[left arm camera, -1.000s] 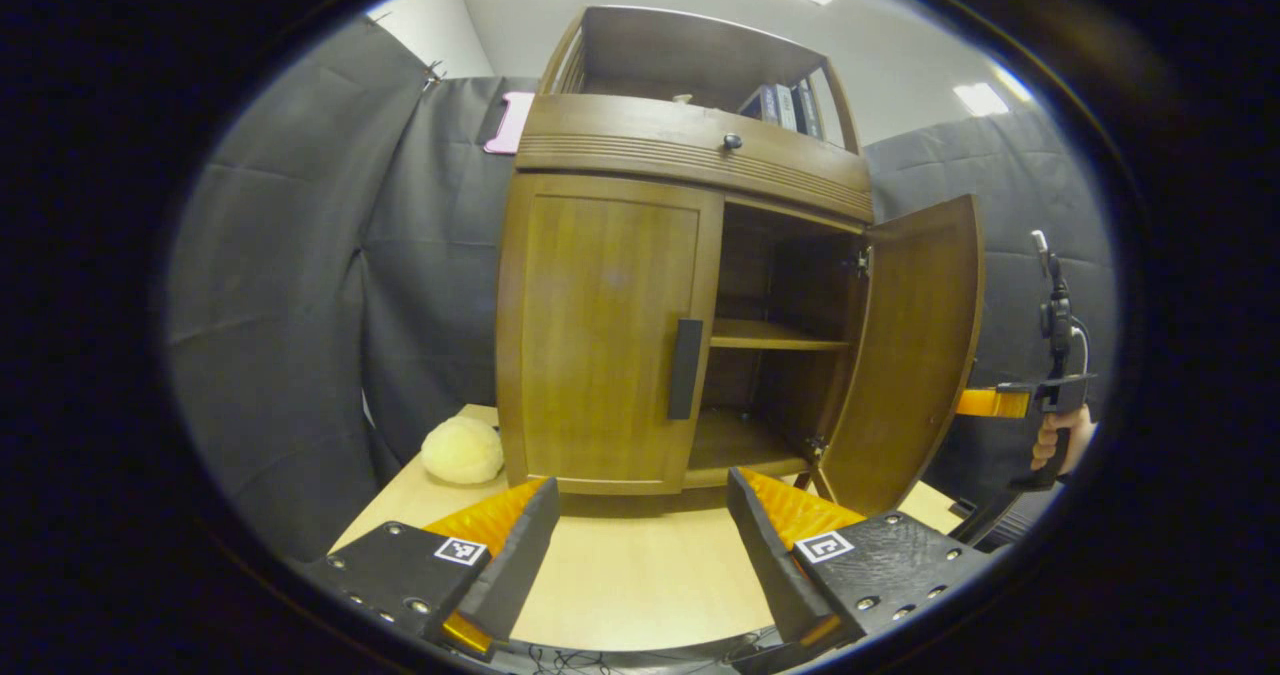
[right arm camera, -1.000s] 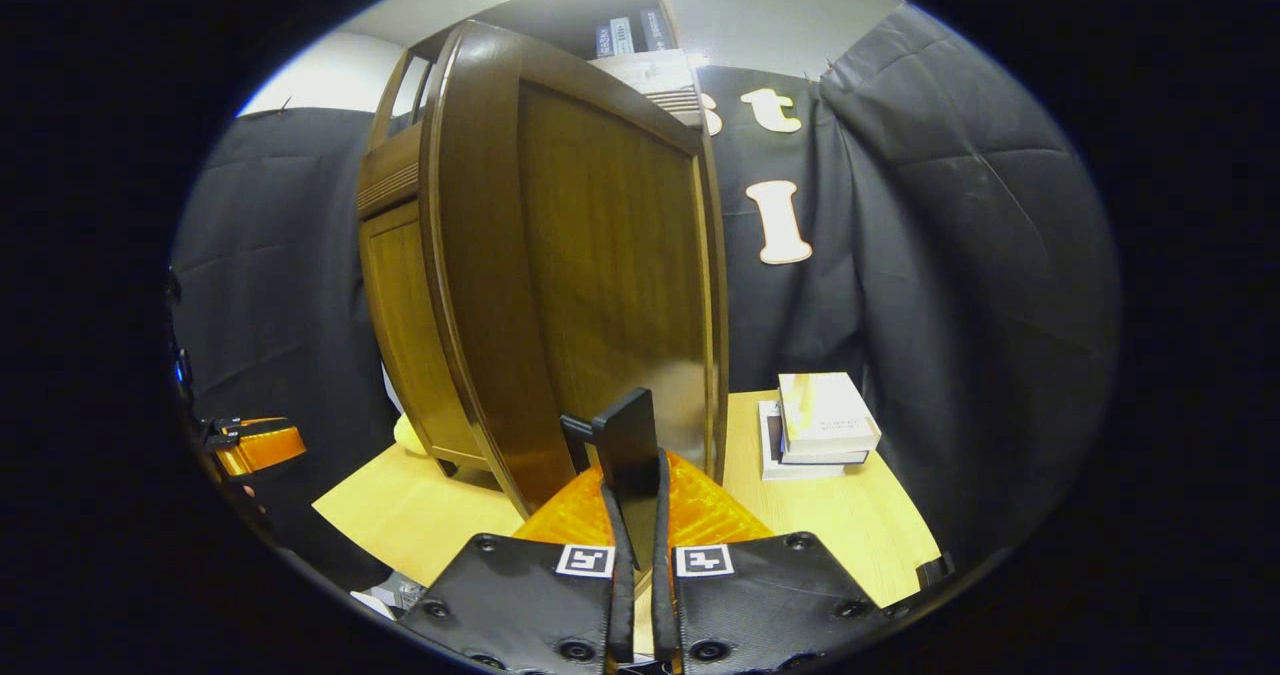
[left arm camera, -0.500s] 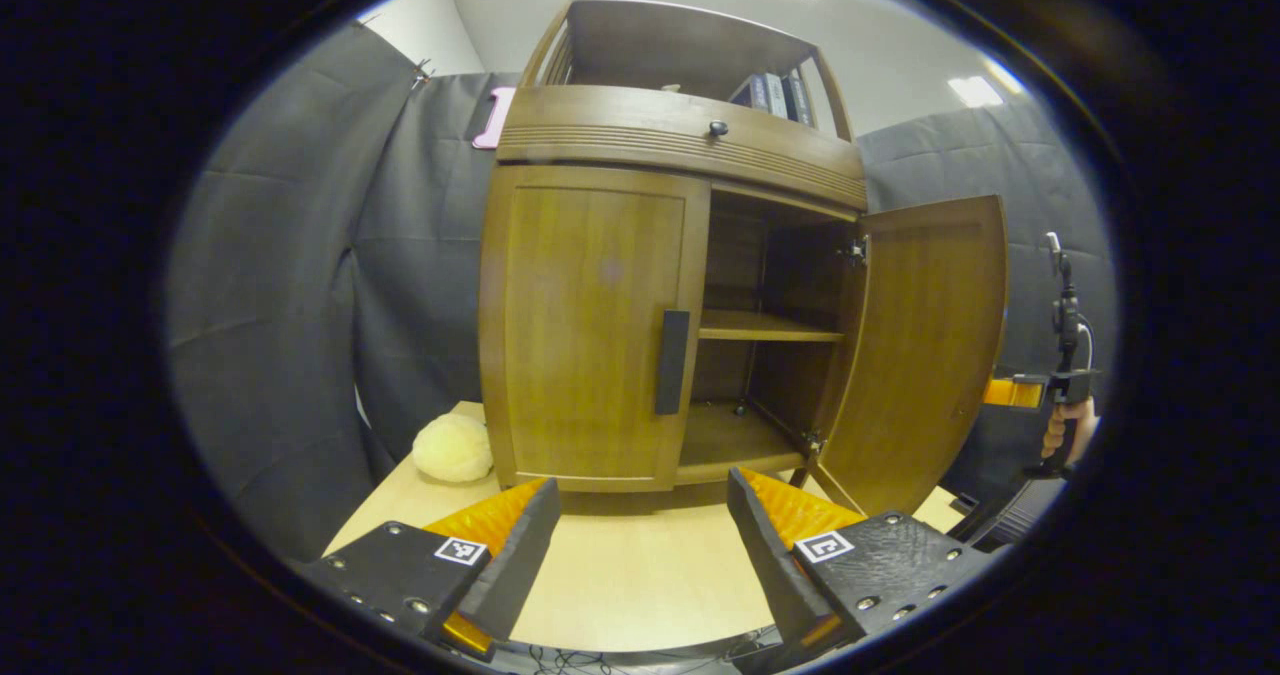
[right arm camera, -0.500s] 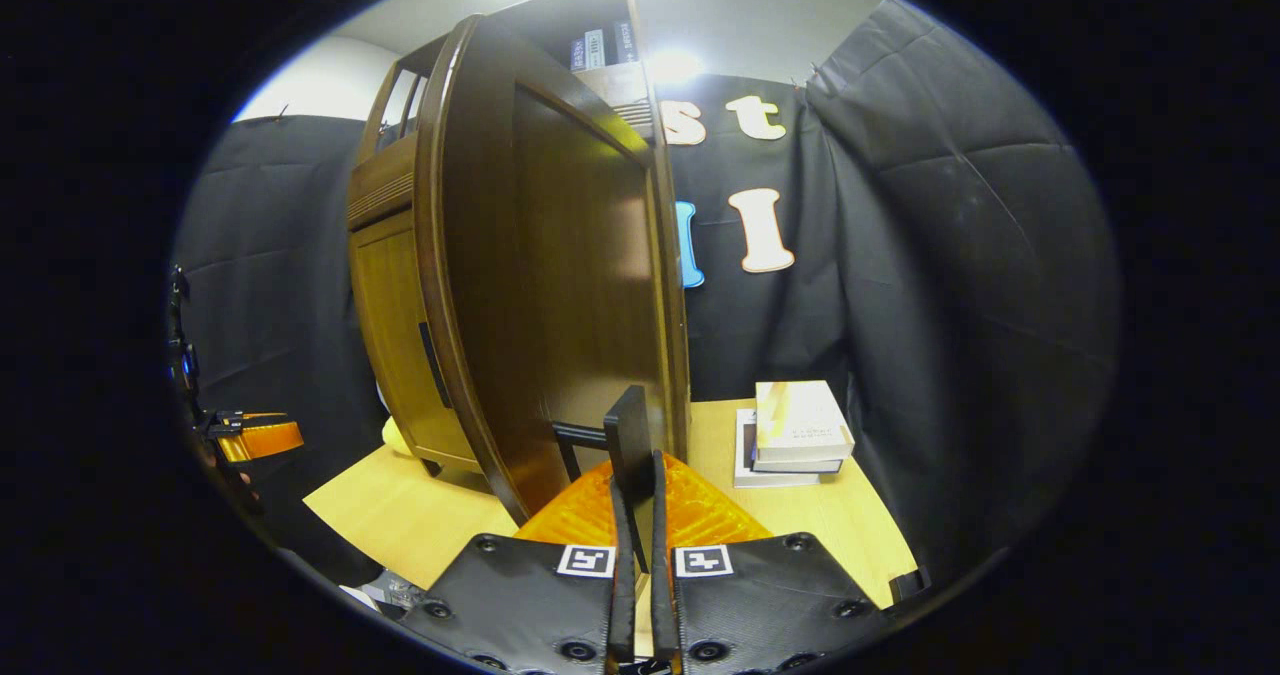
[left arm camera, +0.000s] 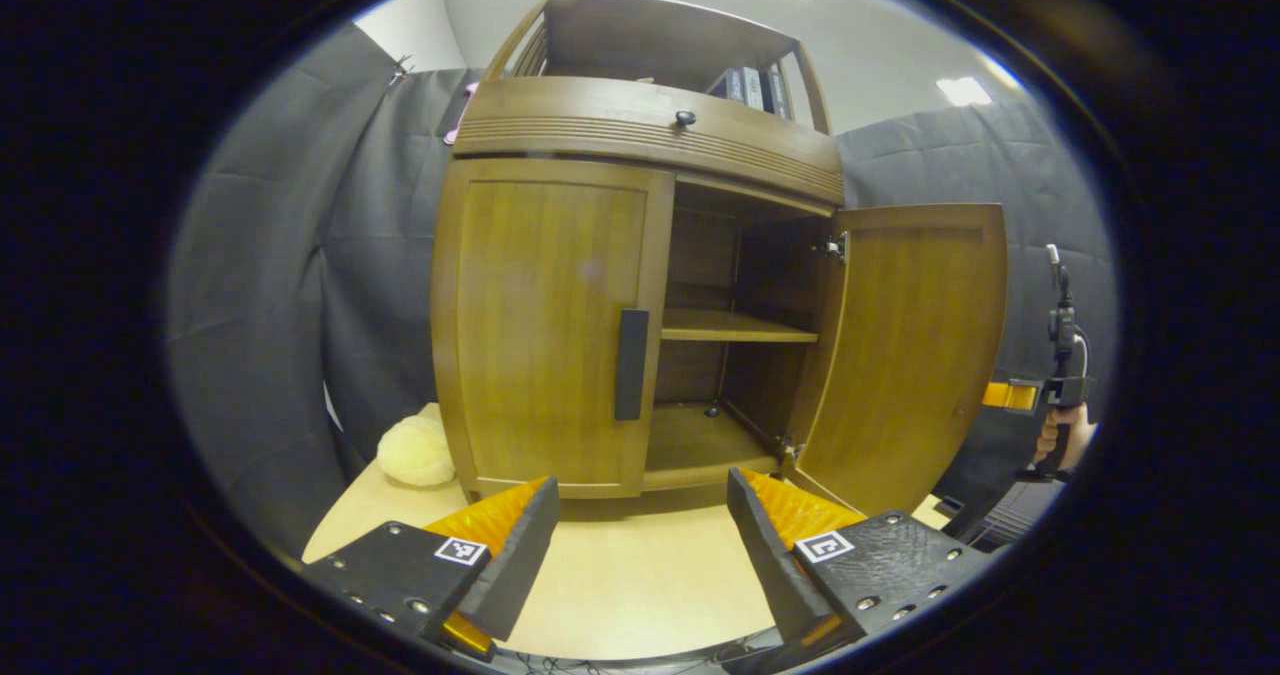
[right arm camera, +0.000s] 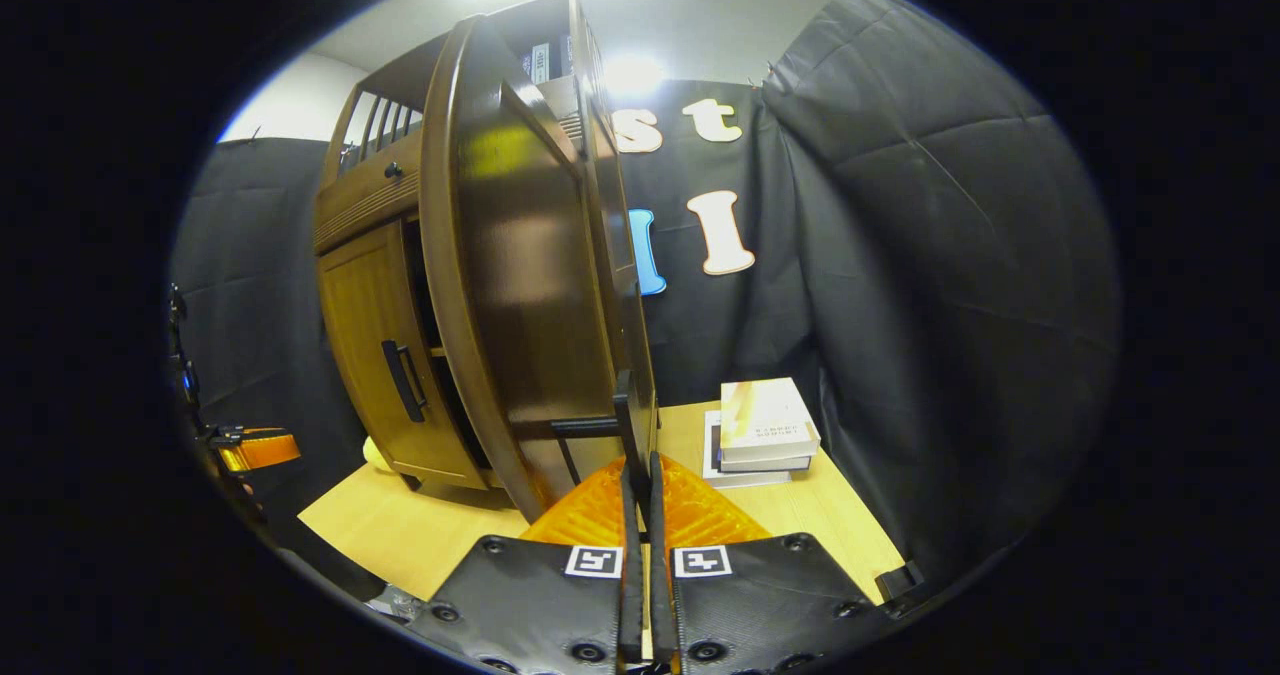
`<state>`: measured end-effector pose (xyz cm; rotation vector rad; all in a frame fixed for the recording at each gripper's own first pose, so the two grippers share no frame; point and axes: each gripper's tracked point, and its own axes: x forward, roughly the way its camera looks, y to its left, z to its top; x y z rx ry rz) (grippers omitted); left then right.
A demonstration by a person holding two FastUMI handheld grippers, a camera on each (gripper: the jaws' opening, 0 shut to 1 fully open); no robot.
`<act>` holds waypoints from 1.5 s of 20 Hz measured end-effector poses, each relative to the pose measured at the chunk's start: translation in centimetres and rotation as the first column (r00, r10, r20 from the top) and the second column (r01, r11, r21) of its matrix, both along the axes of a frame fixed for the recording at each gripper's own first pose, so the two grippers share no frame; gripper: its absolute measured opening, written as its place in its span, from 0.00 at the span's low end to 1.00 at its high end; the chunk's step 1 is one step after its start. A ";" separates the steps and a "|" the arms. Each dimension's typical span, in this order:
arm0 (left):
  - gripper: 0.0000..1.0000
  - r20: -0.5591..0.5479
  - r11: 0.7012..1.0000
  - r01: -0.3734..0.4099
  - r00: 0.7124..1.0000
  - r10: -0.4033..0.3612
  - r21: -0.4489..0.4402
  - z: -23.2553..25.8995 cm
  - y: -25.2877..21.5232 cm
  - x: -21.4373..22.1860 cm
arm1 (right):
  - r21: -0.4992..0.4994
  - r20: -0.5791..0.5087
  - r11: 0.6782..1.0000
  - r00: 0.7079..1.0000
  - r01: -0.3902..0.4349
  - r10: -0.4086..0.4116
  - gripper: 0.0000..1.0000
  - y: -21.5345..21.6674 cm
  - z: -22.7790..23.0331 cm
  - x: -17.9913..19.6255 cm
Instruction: Open the right door of the double-door shoe cabinet with the right hand, and open the left door with the left hand.
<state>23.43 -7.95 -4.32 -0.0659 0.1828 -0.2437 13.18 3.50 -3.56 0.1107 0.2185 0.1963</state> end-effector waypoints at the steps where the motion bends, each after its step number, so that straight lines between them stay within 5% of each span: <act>1: 0.97 0.002 1.000 0.005 1.000 -0.005 0.001 0.1 -0.2 0.1 | -0.001 0.000 1.000 1.000 0.003 -0.003 0.05 0.0 0.0 0.0; 8: 0.97 0.005 1.000 -0.005 1.000 0.005 -0.023 -0.3 0.7 0.4 | 0.023 -0.032 0.998 0.998 0.055 -0.054 0.00 -0.3 -0.1 -0.7; 13: 0.95 -0.010 0.998 -0.041 0.999 0.040 -0.053 -1.6 2.8 -1.1 | 0.051 -0.079 0.993 0.991 0.111 -0.106 0.07 -1.2 0.2 -3.1; 15: 0.96 0.003 0.998 -0.065 0.998 0.065 -0.027 -1.8 4.0 -1.6 | 0.069 -0.093 0.986 0.985 0.153 -0.147 0.00 -1.4 0.4 -4.7; 18: 0.96 0.019 0.995 -0.098 0.995 0.097 0.030 -2.0 5.8 -2.1 | 0.014 -0.093 0.981 0.977 0.193 -0.191 0.02 -0.6 0.3 -6.8; 30: 0.97 0.038 0.992 -0.125 0.992 0.124 0.022 -1.6 6.4 -0.4 | -0.012 -0.068 1.000 0.998 0.000 -0.001 0.00 11.6 1.2 -6.8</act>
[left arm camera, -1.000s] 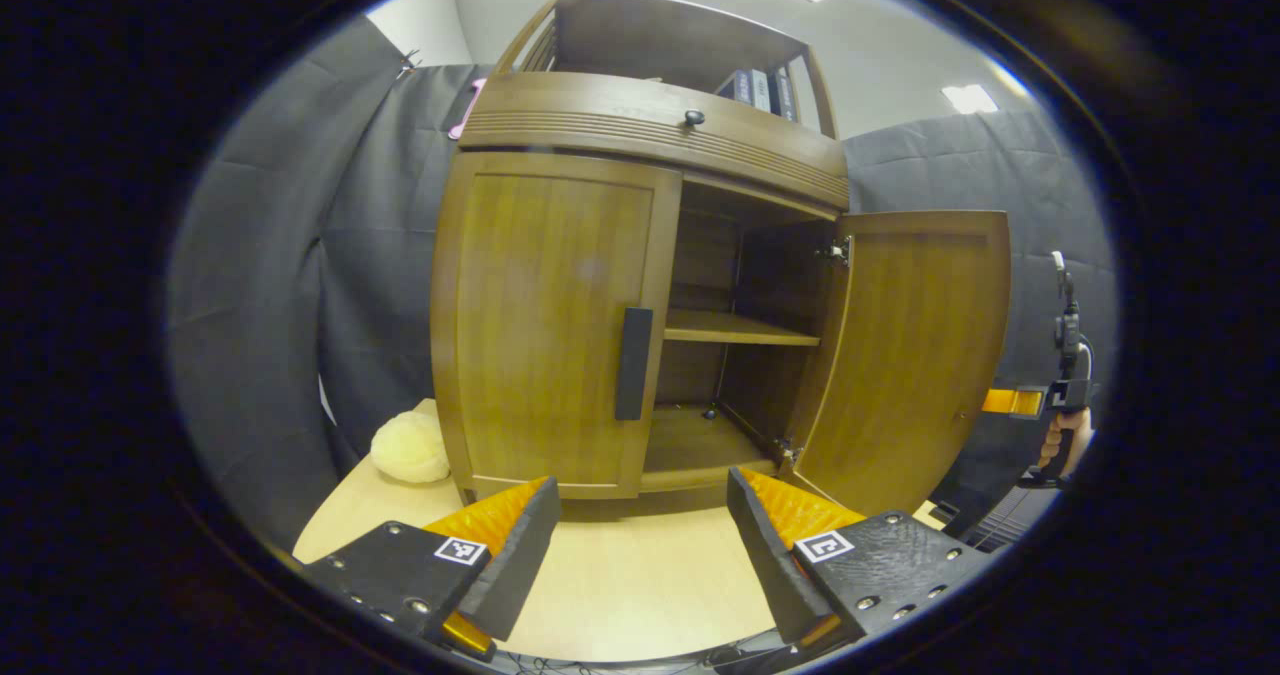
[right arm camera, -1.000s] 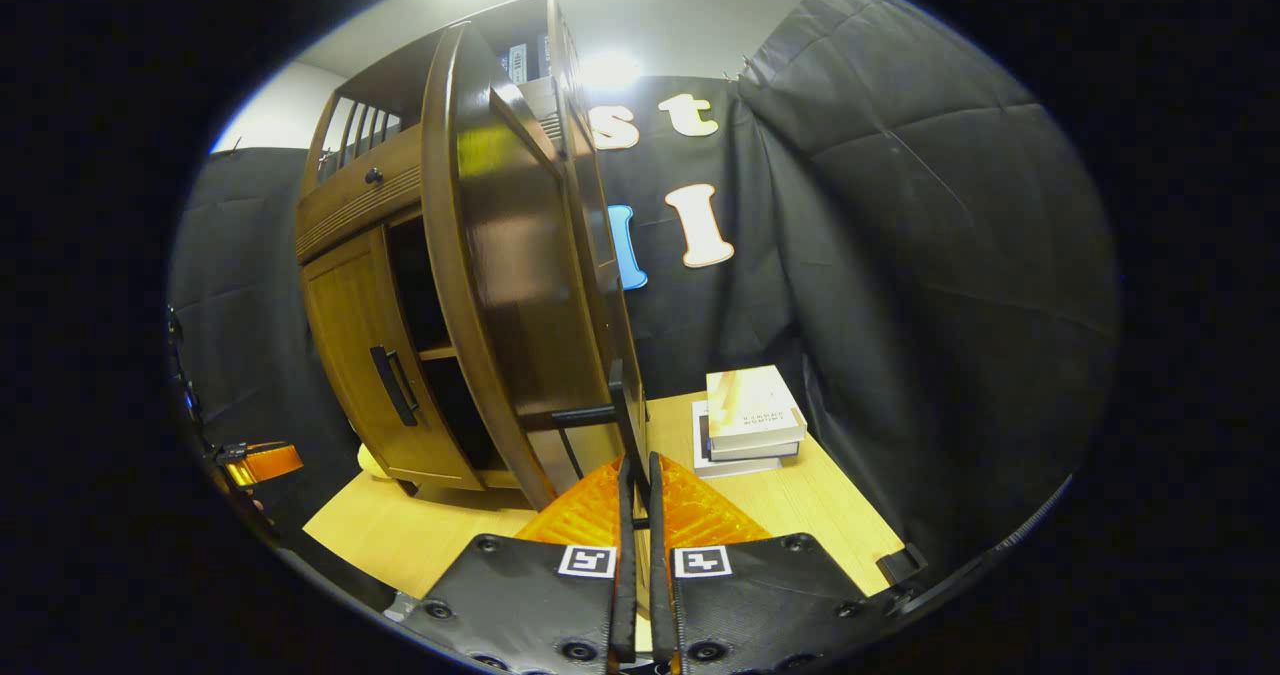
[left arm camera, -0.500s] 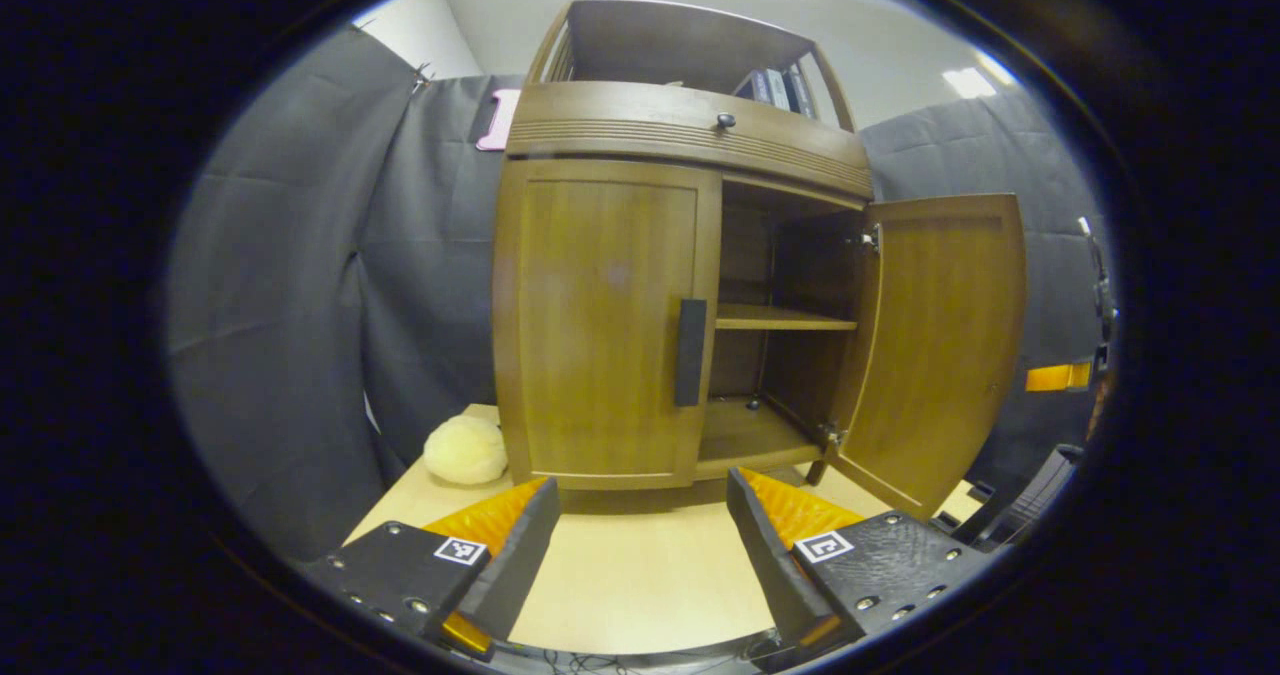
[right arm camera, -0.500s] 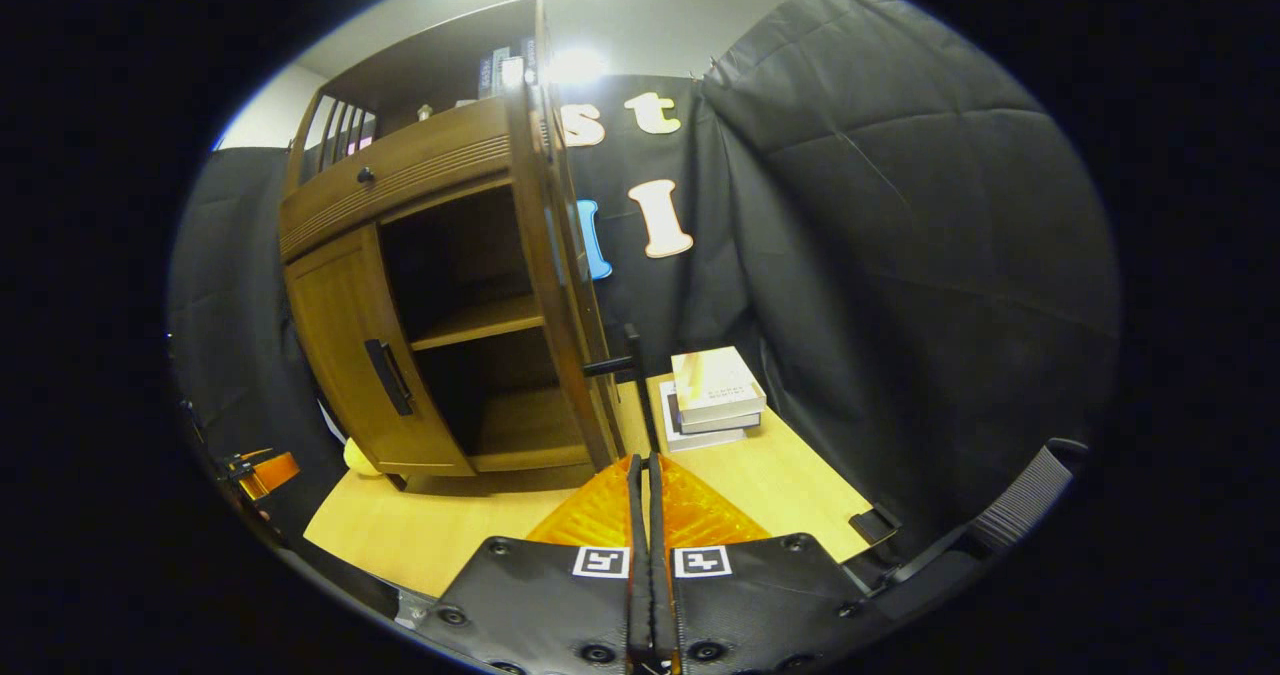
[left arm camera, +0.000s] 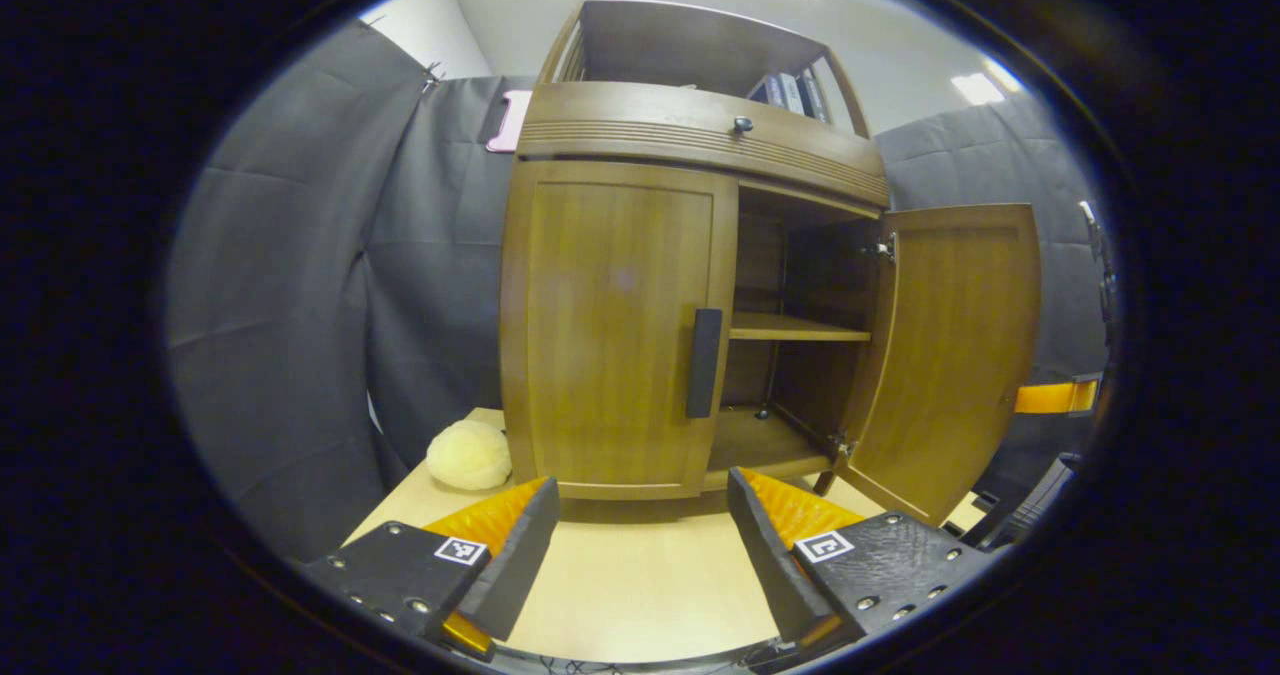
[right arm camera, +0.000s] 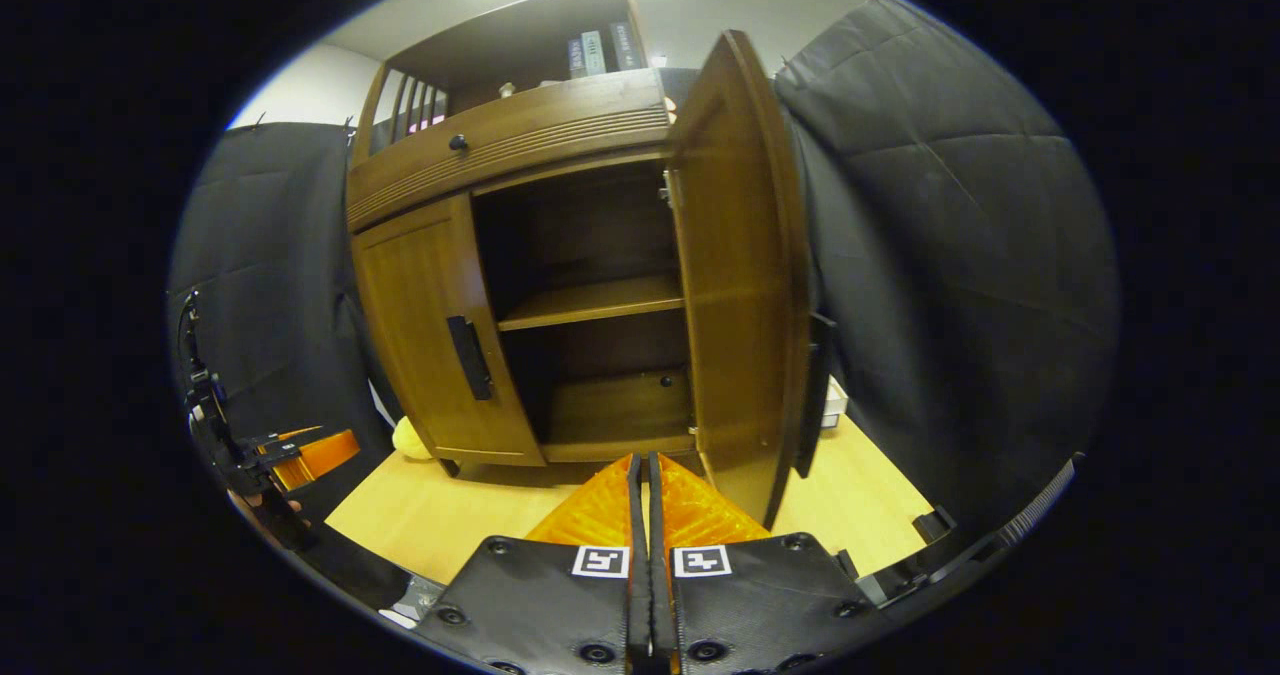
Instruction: Open the right door of the double-door shoe cabinet with the right hand, and open the left door with the left hand.
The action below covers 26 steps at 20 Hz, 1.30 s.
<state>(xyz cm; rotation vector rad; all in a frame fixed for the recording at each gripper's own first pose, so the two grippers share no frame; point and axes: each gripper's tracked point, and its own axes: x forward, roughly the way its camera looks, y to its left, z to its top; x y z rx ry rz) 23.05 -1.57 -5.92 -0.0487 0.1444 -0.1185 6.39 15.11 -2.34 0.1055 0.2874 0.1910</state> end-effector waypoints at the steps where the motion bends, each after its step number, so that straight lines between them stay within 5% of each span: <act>1: 0.97 0.005 1.000 0.004 1.000 -0.004 0.003 0.2 -0.1 0.5 | 0.002 0.011 1.000 1.000 -0.012 0.012 0.02 0.8 0.4 0.4; 7: 0.96 0.049 1.000 0.025 0.999 -0.025 -0.010 2.4 -1.6 4.0 | -0.002 0.062 0.994 0.992 -0.105 0.105 0.02 4.9 2.0 3.7; 12: 0.96 0.072 0.999 0.052 0.996 -0.051 -0.003 3.9 -3.7 8.0 | -0.013 0.117 0.999 0.992 -0.042 0.043 0.03 4.4 3.1 6.6; 18: 0.96 0.061 0.998 0.041 0.997 -0.039 -0.041 4.3 -5.4 13.3 | -0.042 0.157 0.998 0.986 -0.051 0.057 0.93 5.0 3.9 9.0; 26: 0.96 0.079 0.997 0.046 0.996 -0.051 0.062 3.8 -8.7 19.8 | -0.046 0.124 0.997 0.990 -0.060 0.065 0.92 4.4 2.9 11.9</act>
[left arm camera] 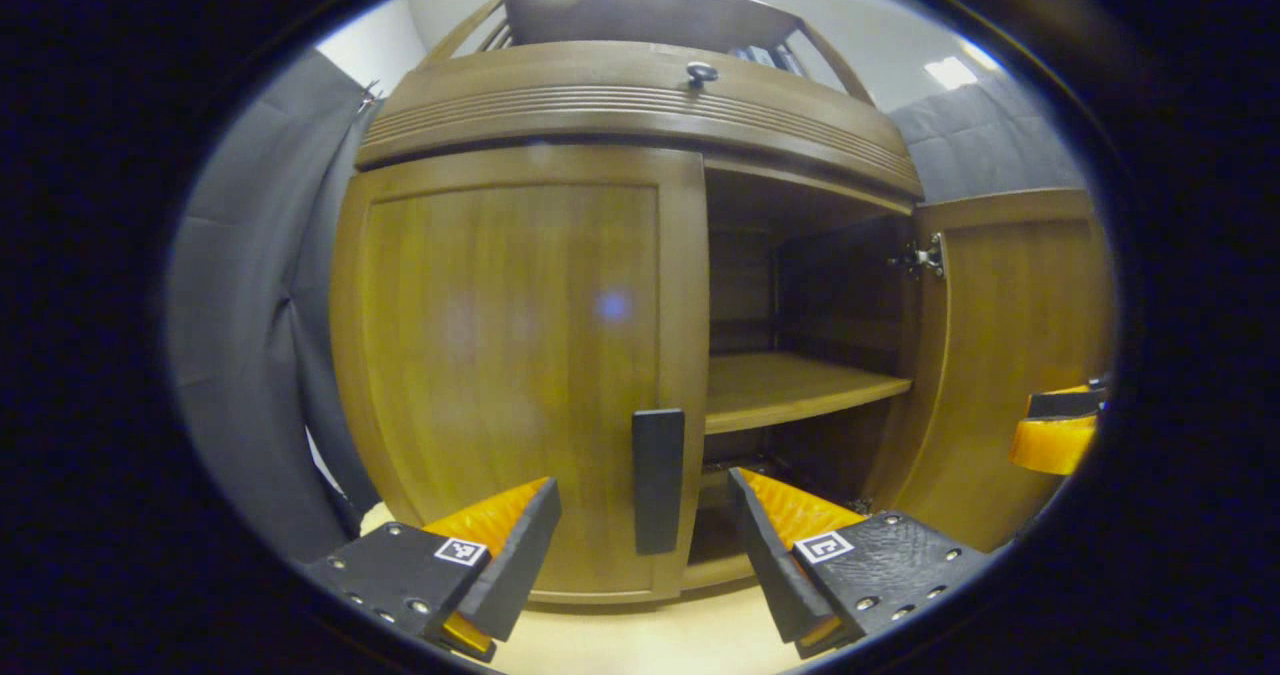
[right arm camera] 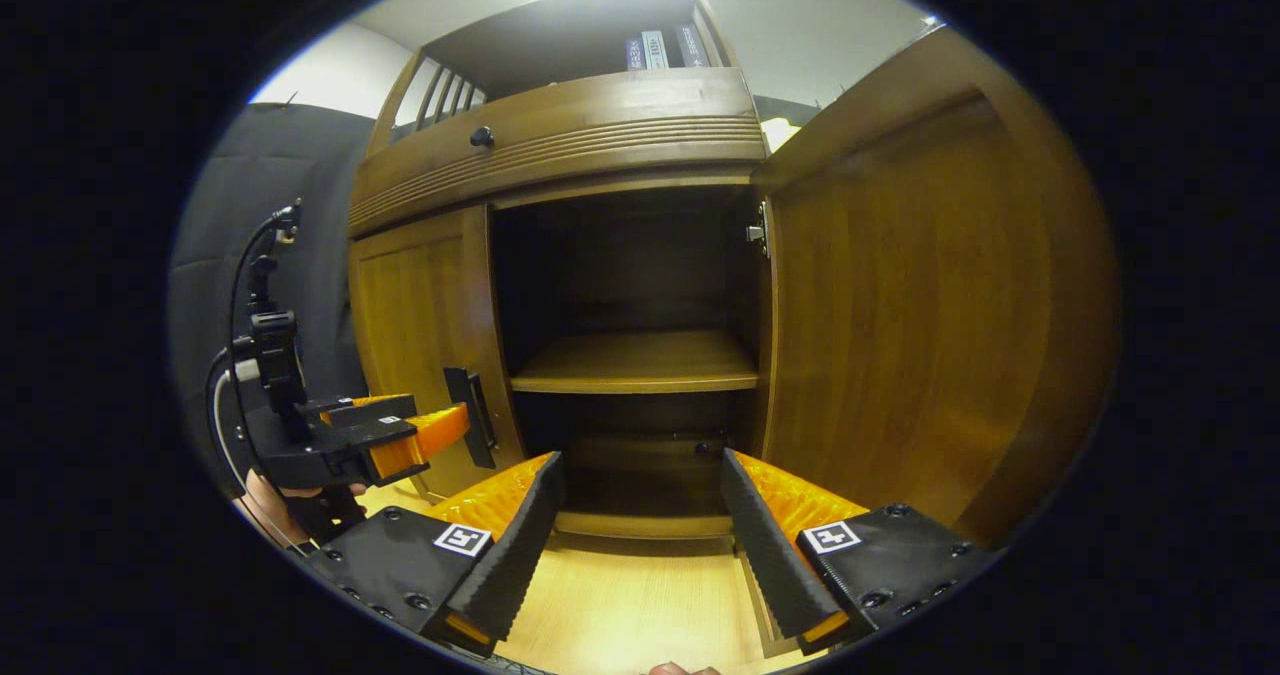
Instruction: Open the right door of the double-door shoe cabinet with the right hand, and open the left door with the left hand.
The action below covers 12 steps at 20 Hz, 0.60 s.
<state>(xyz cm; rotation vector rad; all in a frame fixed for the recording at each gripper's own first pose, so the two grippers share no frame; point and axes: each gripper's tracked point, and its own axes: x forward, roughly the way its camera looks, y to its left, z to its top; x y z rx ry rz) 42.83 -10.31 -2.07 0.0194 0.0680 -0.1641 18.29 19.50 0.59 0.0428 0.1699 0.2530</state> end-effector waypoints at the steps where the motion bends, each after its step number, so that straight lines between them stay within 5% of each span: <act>1: 0.96 -0.012 1.000 -0.001 1.000 0.001 -0.008 -0.5 -0.5 0.8 | 0.004 -0.004 1.000 1.000 -0.005 0.005 0.93 0.1 -0.1 0.3; 7: 0.97 -0.062 0.999 -0.012 0.998 0.009 -0.043 -2.8 -1.9 3.9 | -0.020 -0.011 0.999 0.999 -0.038 0.037 0.98 0.3 -0.5 1.6; 12: 0.75 -0.050 1.000 0.017 0.999 -0.017 -0.014 -3.3 -2.6 4.7 | -0.014 -0.028 0.998 0.998 -0.062 0.062 0.93 0.6 -0.9 2.4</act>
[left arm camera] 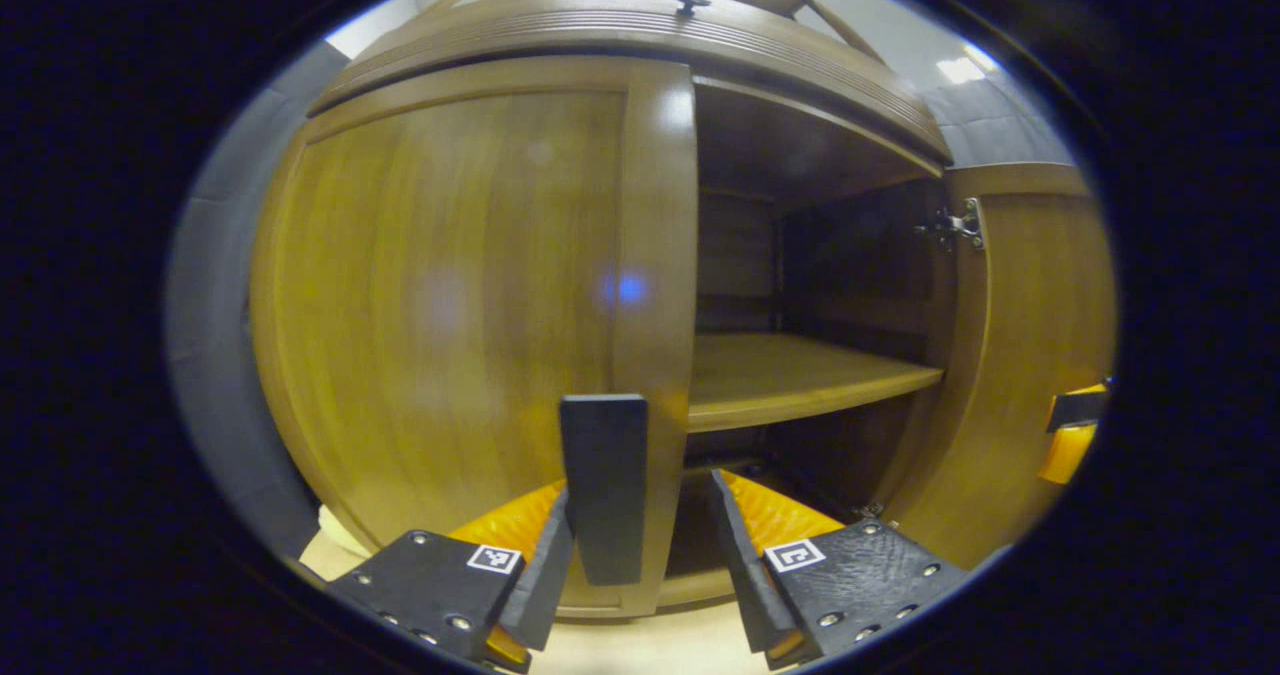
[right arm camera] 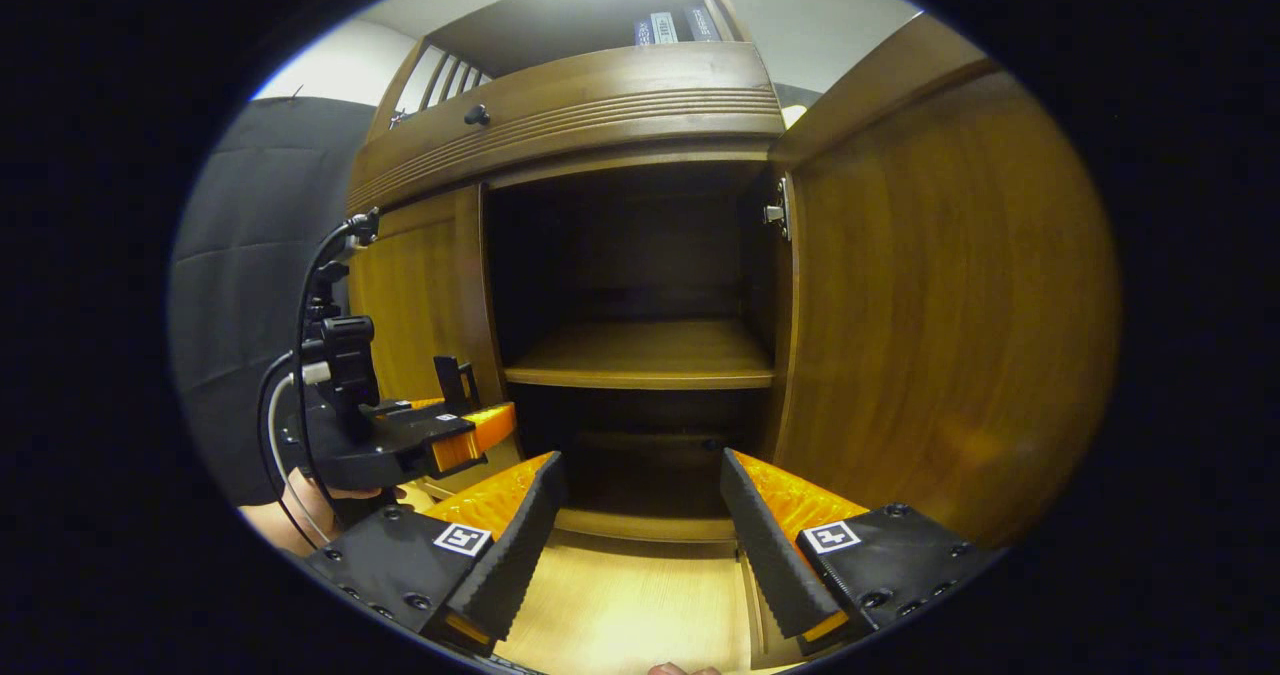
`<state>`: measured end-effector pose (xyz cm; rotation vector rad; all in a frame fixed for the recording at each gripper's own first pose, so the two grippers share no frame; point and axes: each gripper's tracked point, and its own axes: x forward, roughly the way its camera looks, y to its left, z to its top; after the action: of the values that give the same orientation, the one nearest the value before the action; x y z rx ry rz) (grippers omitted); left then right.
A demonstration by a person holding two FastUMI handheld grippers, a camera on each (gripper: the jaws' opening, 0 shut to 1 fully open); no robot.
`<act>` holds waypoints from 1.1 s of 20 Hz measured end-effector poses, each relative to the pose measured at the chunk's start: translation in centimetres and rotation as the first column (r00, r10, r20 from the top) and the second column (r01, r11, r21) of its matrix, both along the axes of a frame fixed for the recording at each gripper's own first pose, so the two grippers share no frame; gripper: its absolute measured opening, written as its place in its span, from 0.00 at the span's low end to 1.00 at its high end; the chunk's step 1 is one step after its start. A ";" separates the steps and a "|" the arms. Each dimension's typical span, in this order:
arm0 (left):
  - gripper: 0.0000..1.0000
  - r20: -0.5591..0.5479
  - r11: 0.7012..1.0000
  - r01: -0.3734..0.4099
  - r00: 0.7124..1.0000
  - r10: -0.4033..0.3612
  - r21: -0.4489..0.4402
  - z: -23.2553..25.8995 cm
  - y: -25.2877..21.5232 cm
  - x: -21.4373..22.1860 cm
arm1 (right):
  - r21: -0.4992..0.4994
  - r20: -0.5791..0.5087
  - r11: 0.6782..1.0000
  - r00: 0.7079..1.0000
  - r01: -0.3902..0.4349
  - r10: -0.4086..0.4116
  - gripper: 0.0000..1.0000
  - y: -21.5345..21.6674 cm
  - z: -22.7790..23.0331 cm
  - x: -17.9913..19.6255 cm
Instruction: Open the right door of the double-door shoe cabinet with the right hand, and open the left door with the left hand.
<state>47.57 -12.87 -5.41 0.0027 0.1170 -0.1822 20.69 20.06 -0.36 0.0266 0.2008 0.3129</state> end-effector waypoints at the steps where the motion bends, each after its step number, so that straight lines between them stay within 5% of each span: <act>1: 0.73 0.011 1.000 0.006 1.000 -0.006 0.015 -0.2 -0.2 0.1 | 0.005 0.000 1.000 1.000 -0.007 0.007 0.93 0.2 0.0 0.1; 2: 0.75 0.017 0.999 0.002 1.000 -0.003 0.036 -0.2 -0.1 0.2 | 0.001 -0.001 1.000 1.000 -0.007 0.007 0.93 0.2 -0.2 0.2; 3: 0.66 0.018 0.996 -0.051 0.999 0.050 0.074 -0.5 1.2 0.6 | -0.005 -0.004 1.000 1.000 -0.007 0.007 0.93 0.2 -0.3 0.4; 6: 0.38 -0.005 0.998 -0.058 0.998 0.058 -0.004 -0.7 1.2 0.7 | -0.013 -0.015 1.000 1.000 -0.019 0.018 0.93 0.5 -0.7 0.5; 12: 0.27 0.001 0.994 -0.106 0.994 0.106 0.008 -1.5 1.3 0.1 | -0.017 -0.017 0.999 0.999 -0.029 0.028 0.93 0.7 -0.8 0.5; 16: 0.08 0.007 0.995 -0.103 0.995 0.103 -0.020 -1.1 1.7 -0.3 | -0.021 -0.011 1.000 1.000 -0.022 0.022 0.93 0.4 -0.8 0.1; 22: 0.08 -0.011 0.995 -0.100 0.995 0.099 -0.026 -1.3 1.6 -0.7 | -0.006 -0.007 1.000 1.000 -0.004 0.004 0.93 0.2 -0.6 -0.1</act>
<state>46.82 -11.26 -6.75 -0.0308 0.1237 -0.0842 20.55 20.23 -1.00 0.0217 0.2089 0.3166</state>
